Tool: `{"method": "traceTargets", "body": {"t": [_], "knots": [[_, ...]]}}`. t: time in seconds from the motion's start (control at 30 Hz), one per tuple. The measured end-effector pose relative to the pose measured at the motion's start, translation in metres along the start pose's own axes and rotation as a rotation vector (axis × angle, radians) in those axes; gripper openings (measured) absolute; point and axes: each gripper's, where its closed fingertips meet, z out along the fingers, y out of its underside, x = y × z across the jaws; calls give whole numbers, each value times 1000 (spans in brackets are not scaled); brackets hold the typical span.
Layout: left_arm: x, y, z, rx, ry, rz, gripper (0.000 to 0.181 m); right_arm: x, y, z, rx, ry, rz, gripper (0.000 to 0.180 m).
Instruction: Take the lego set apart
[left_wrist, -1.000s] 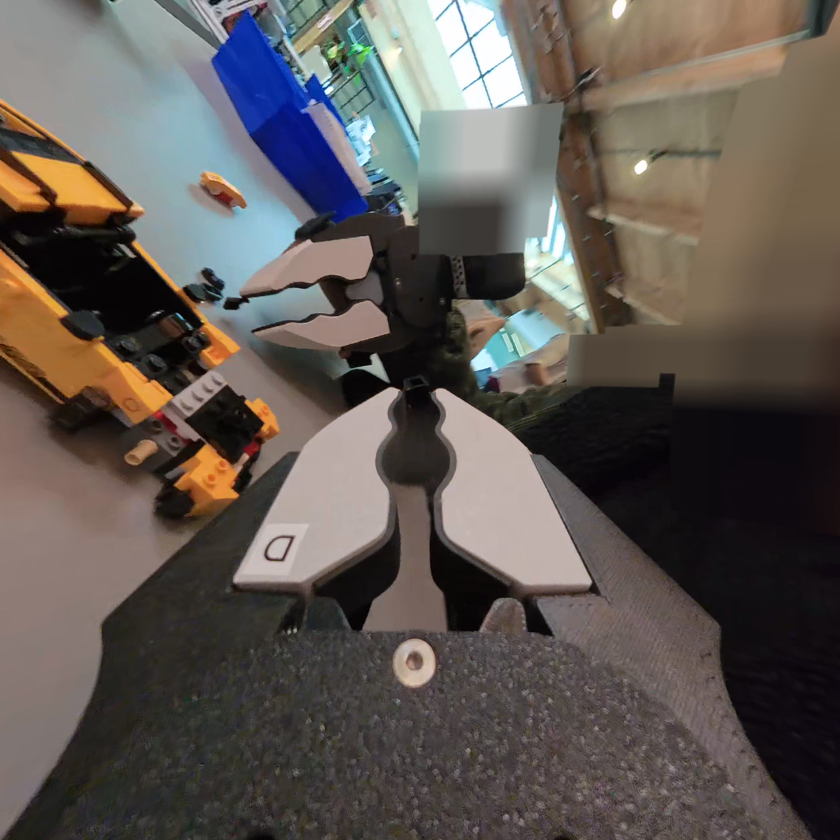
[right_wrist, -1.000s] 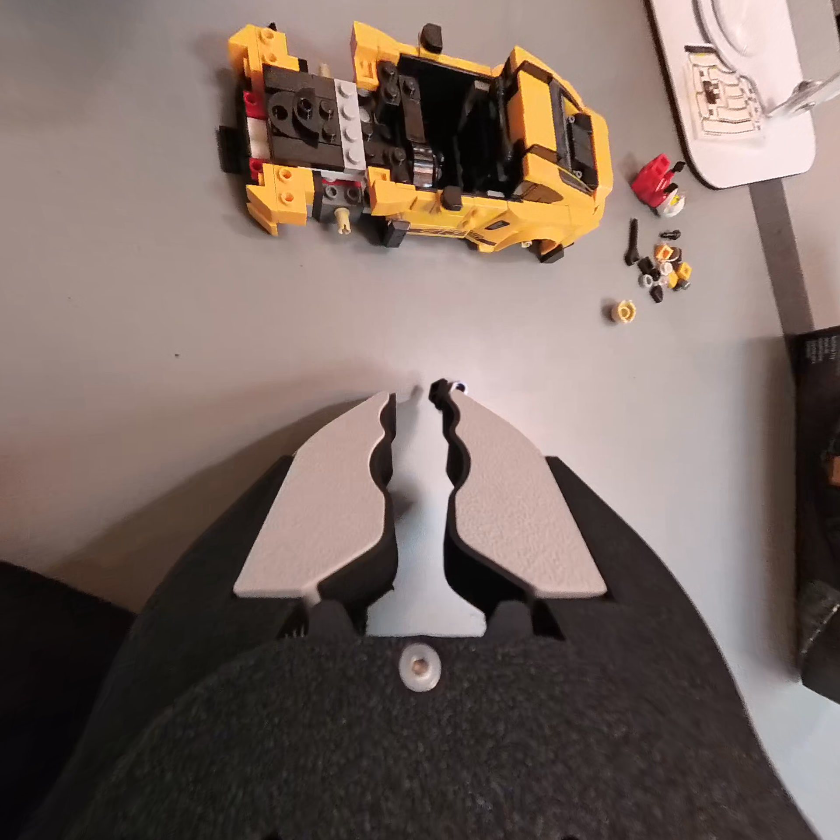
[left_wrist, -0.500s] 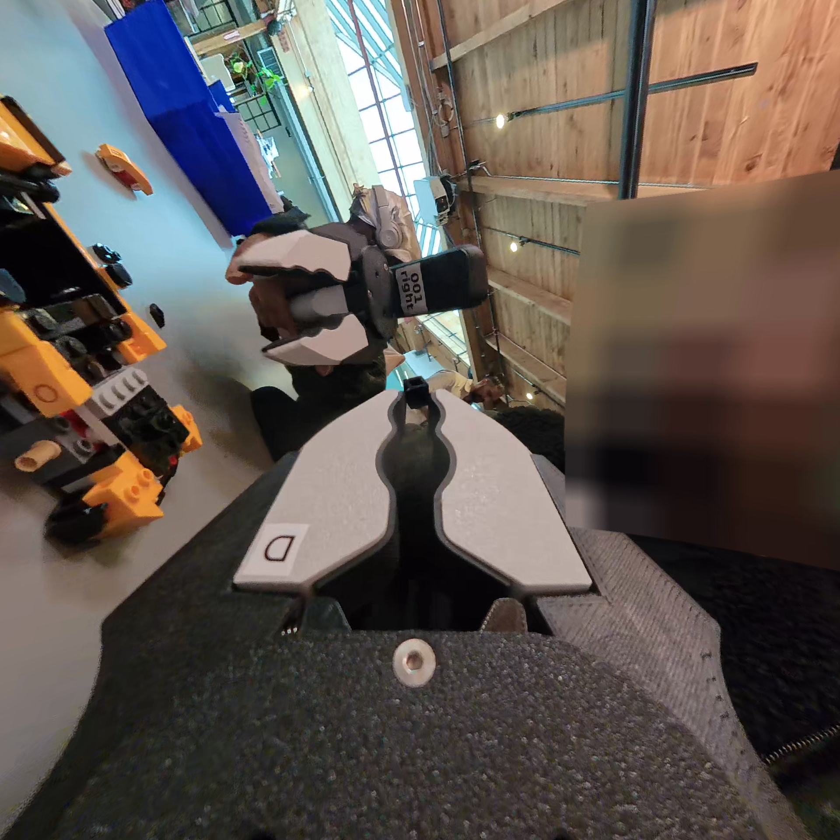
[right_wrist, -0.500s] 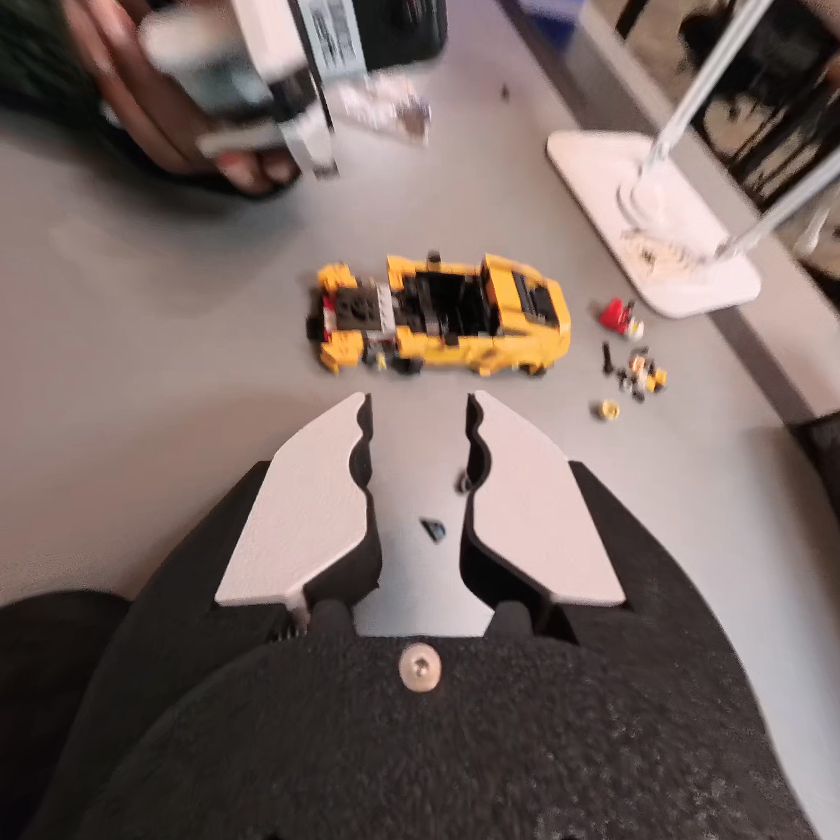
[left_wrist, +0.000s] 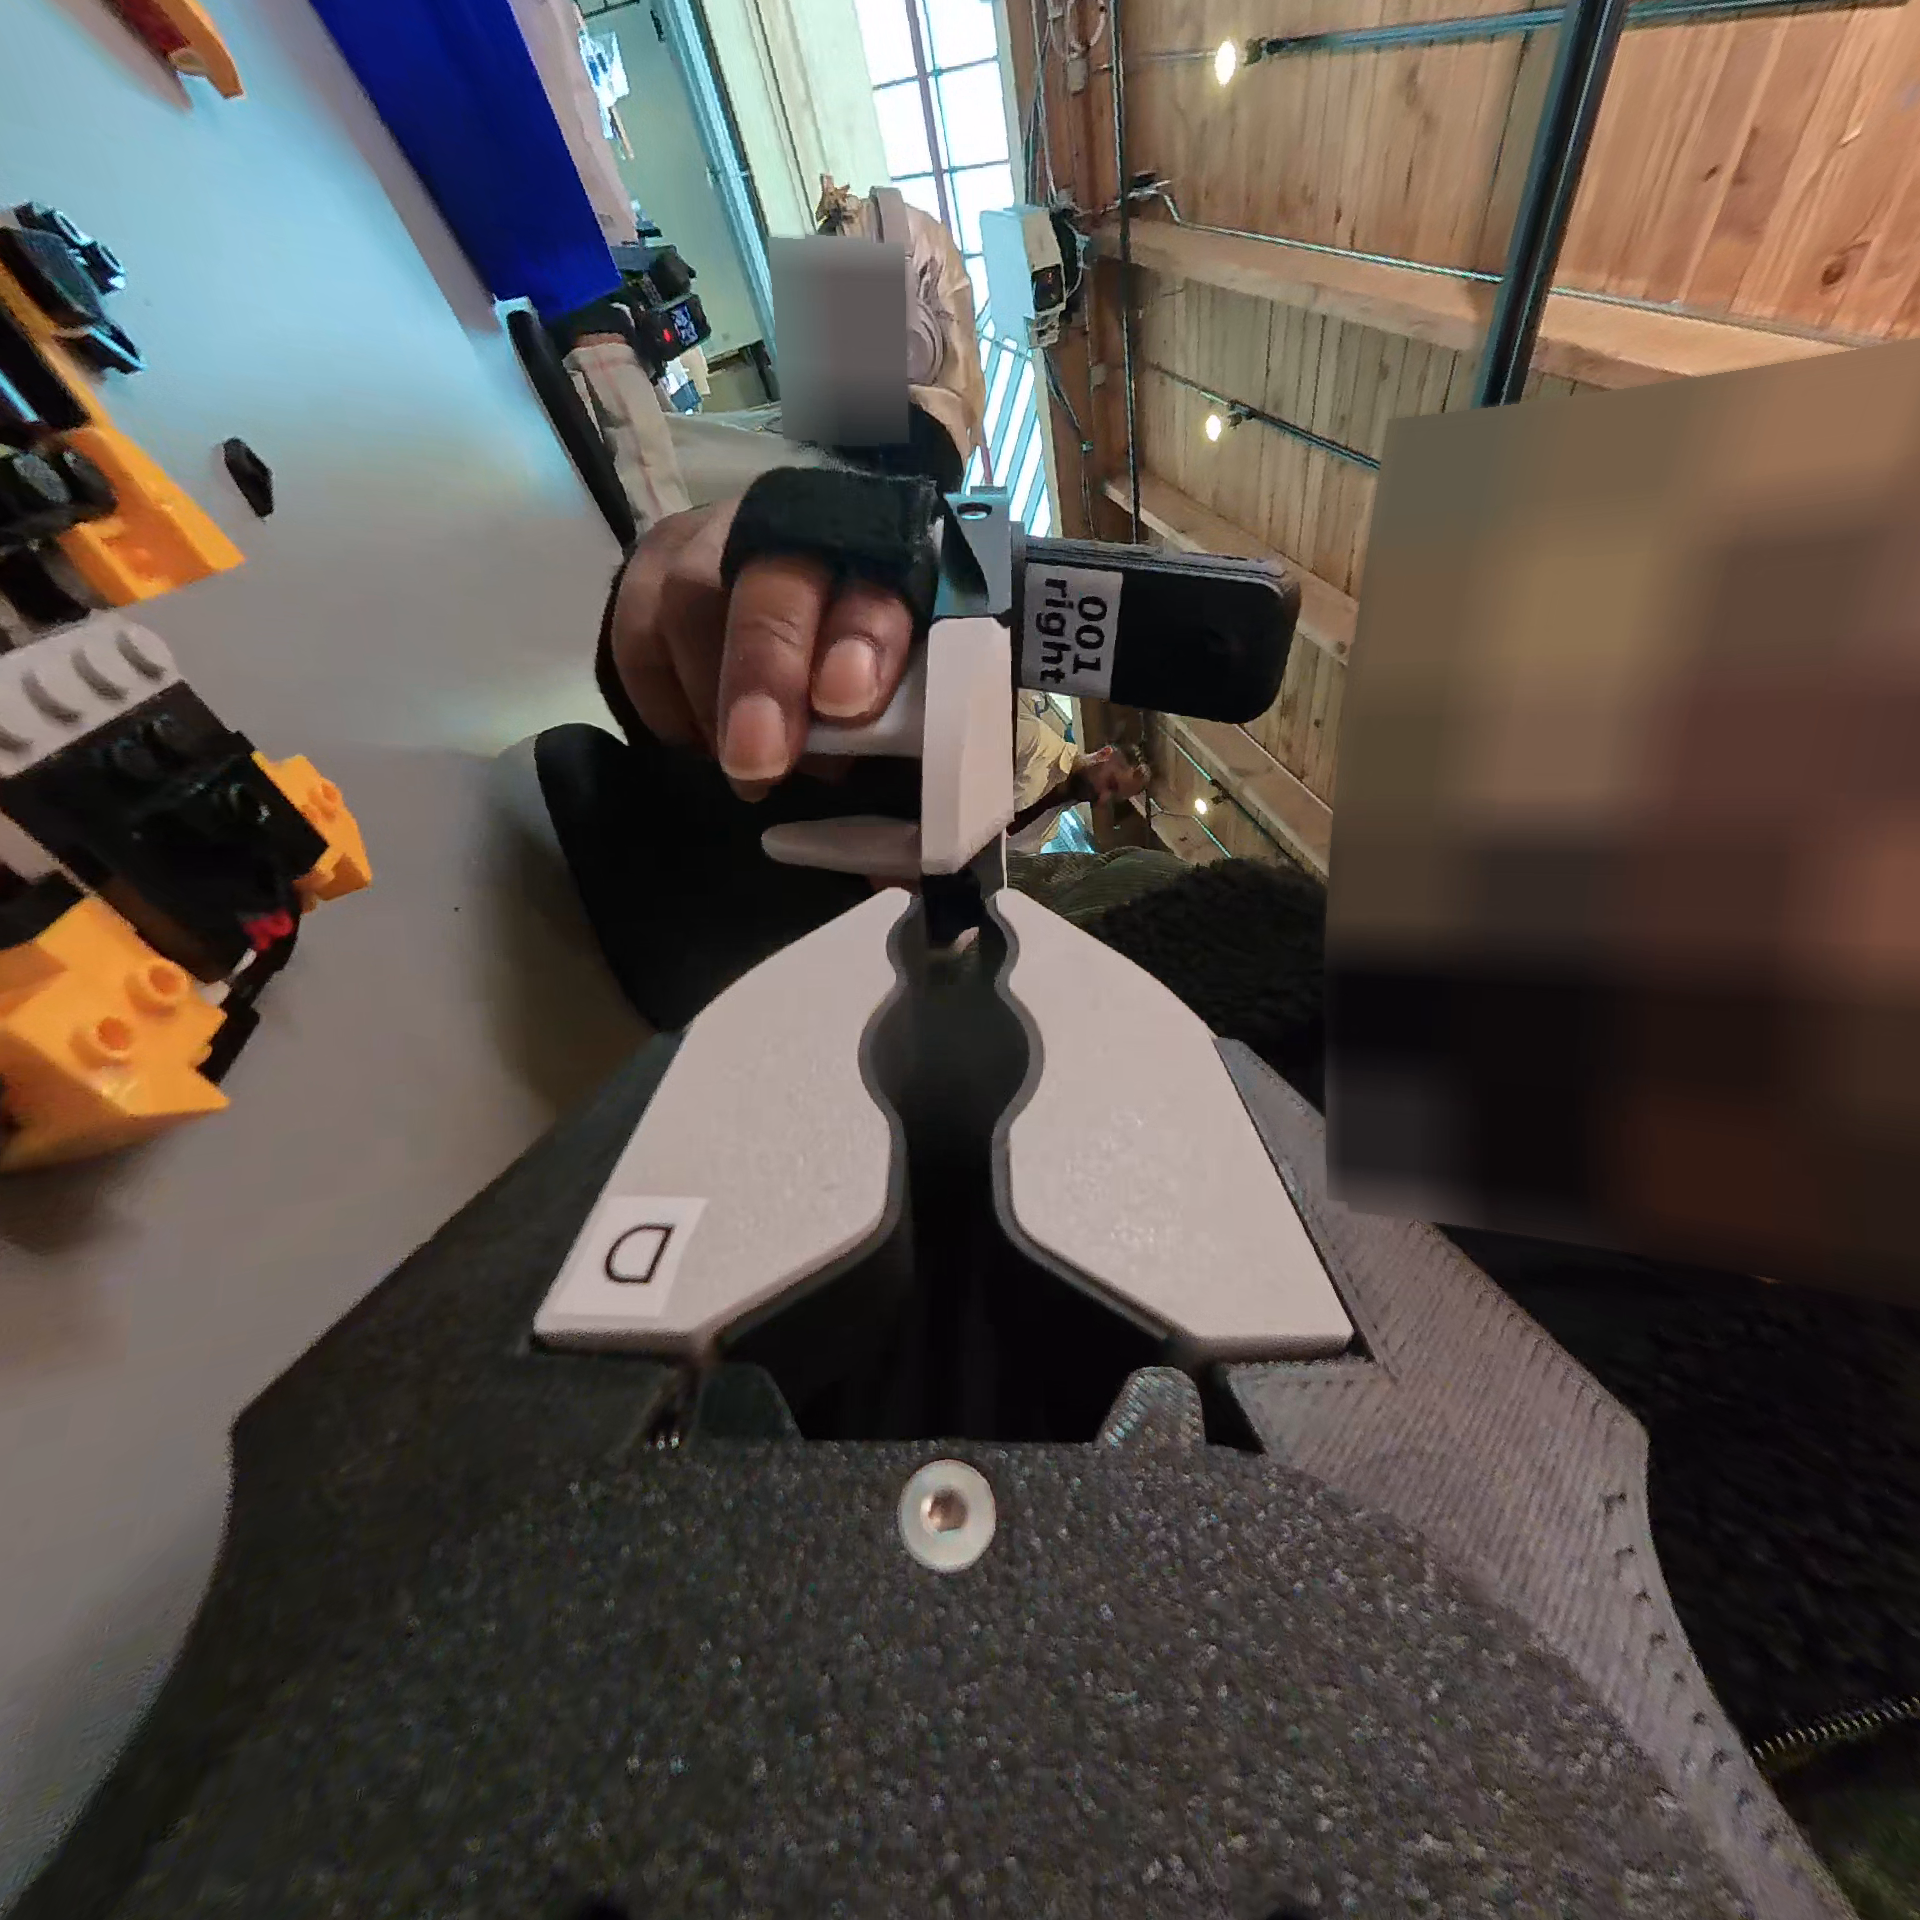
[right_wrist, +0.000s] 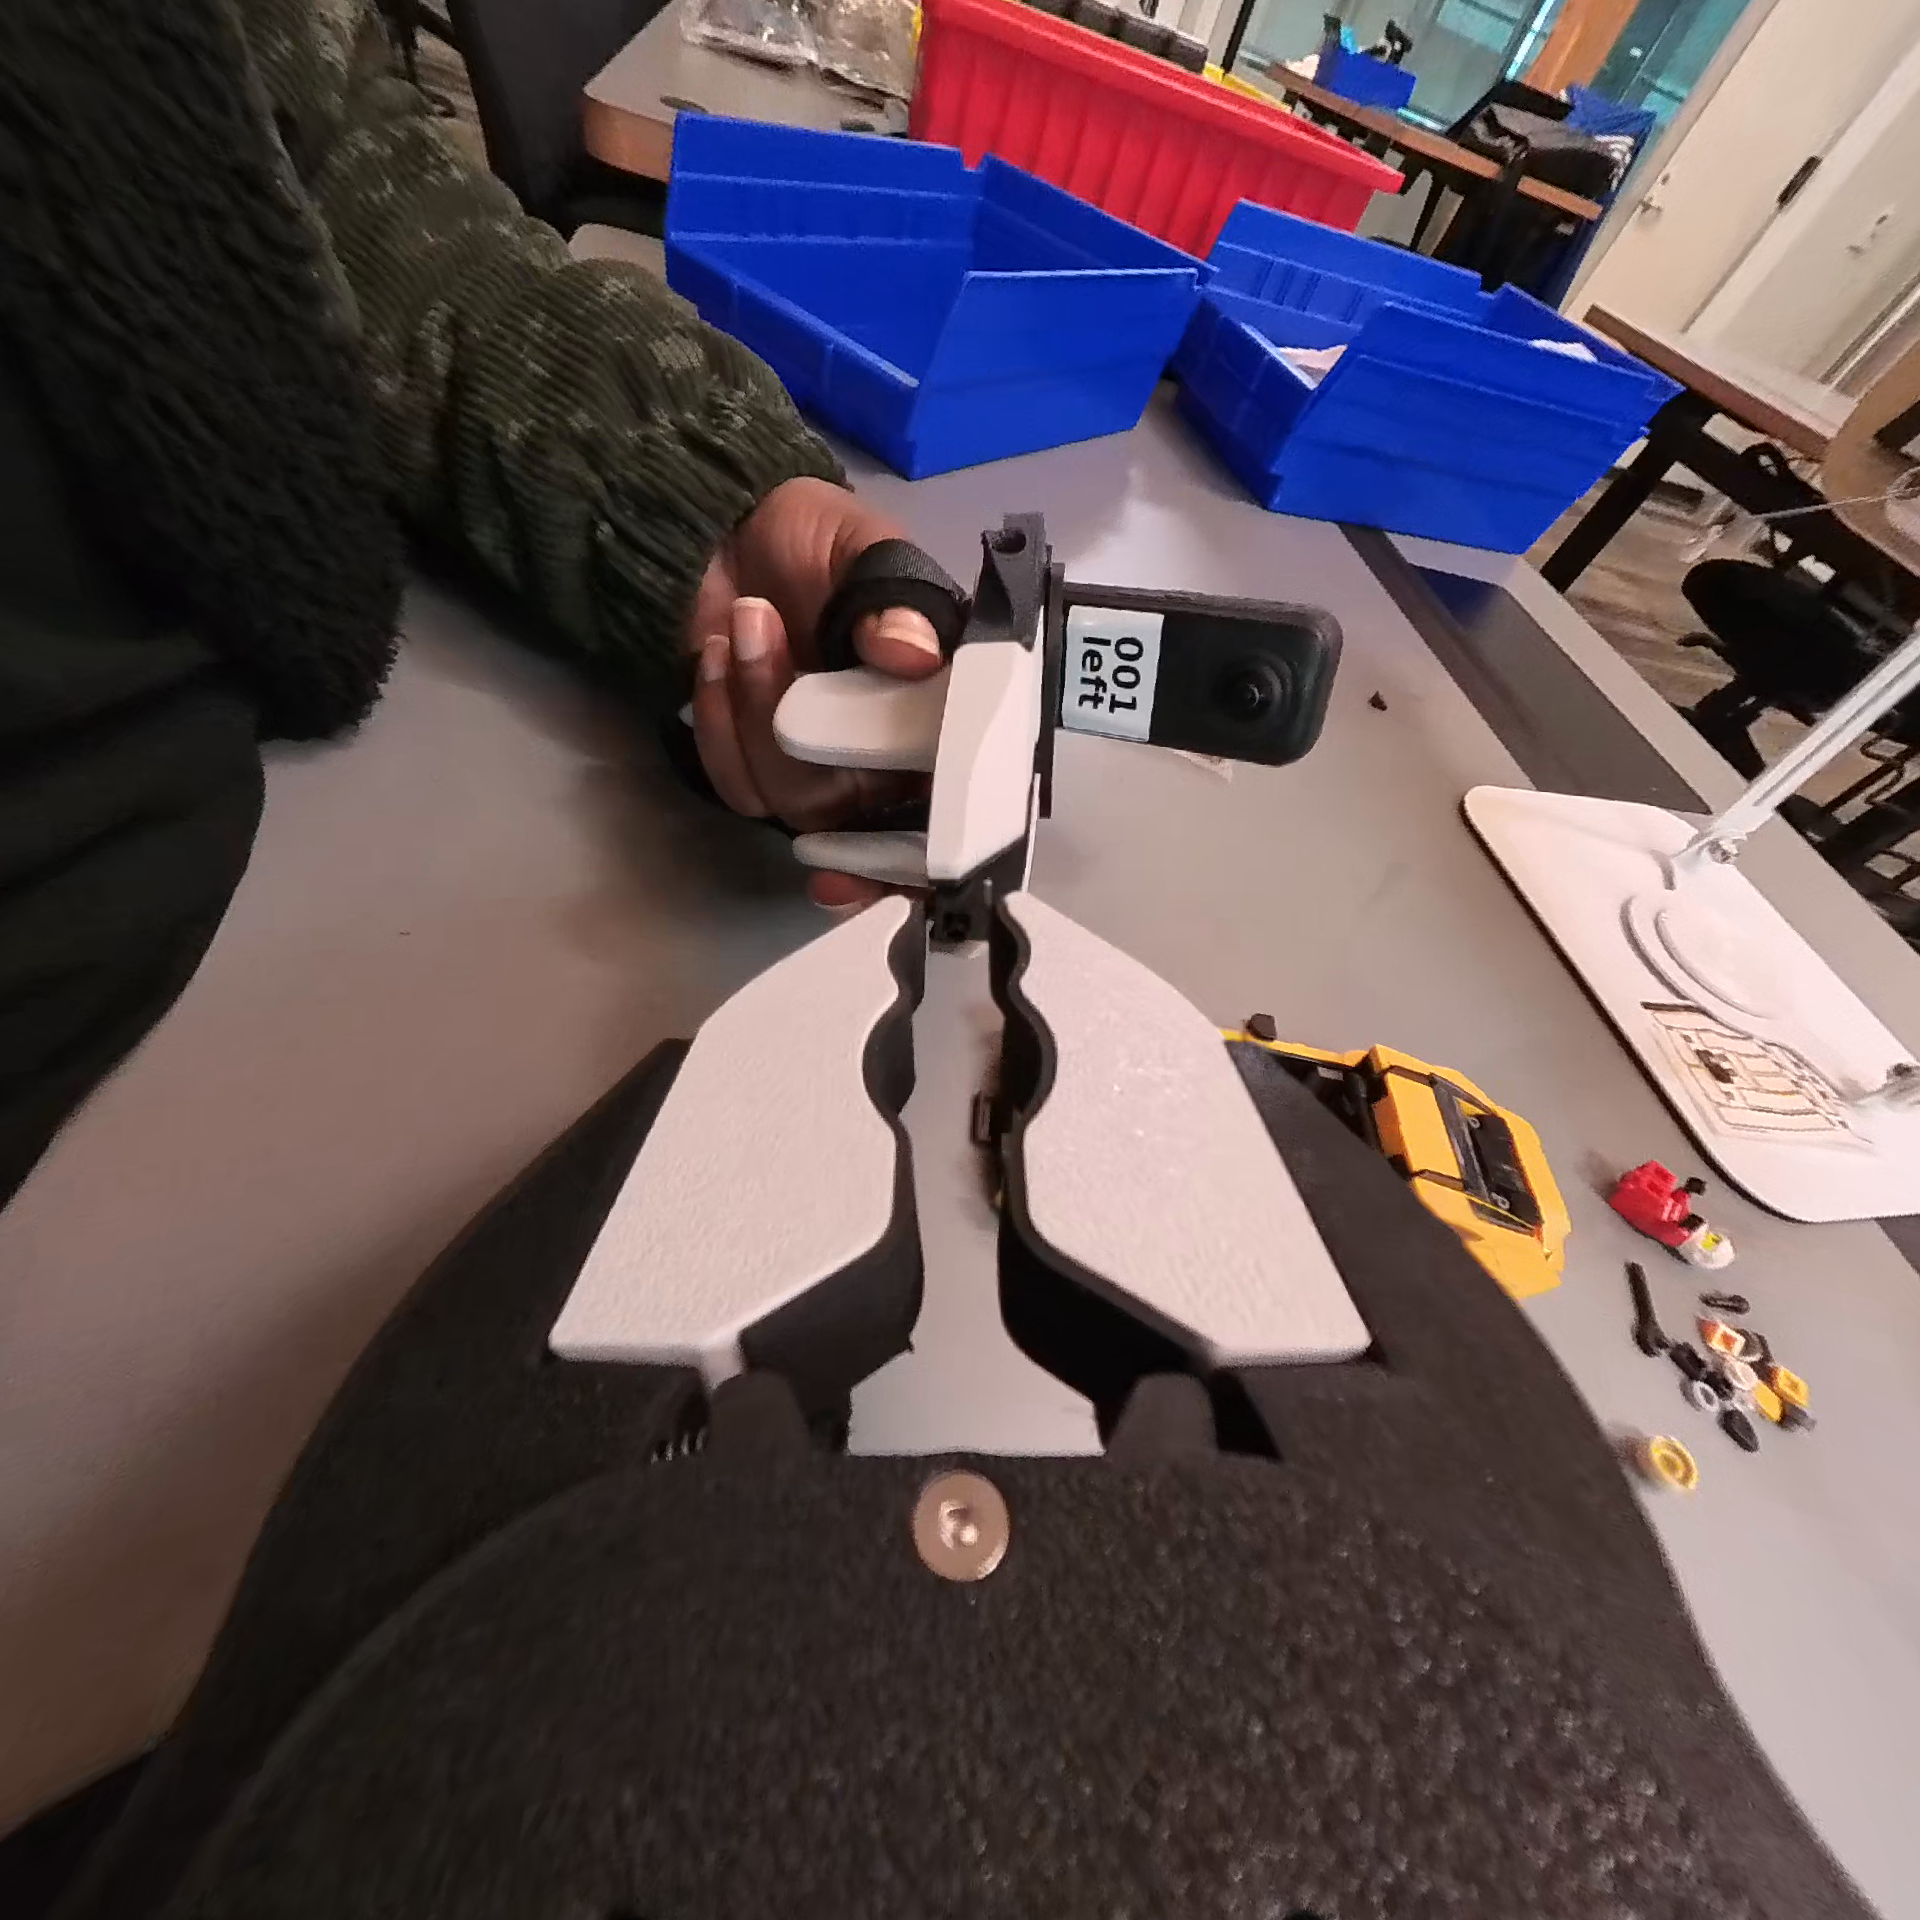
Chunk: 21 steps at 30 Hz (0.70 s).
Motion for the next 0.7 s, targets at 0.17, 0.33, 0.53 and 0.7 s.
{"method": "traceTargets", "body": {"t": [0.17,0.33,0.53,0.7], "knots": [[-9,-8,-9,18,-134,105,13,10,13,-6,-60,6,95,11],[-12,-34,-40,84,-358,328,13,33,66,-22,-284,56,271,11],[-17,-41,-53,105,-454,390,13,67,105,-48,-455,235,250,11],[-18,-39,-52,92,-456,390,14,119,121,-103,-433,474,374,11]]}}
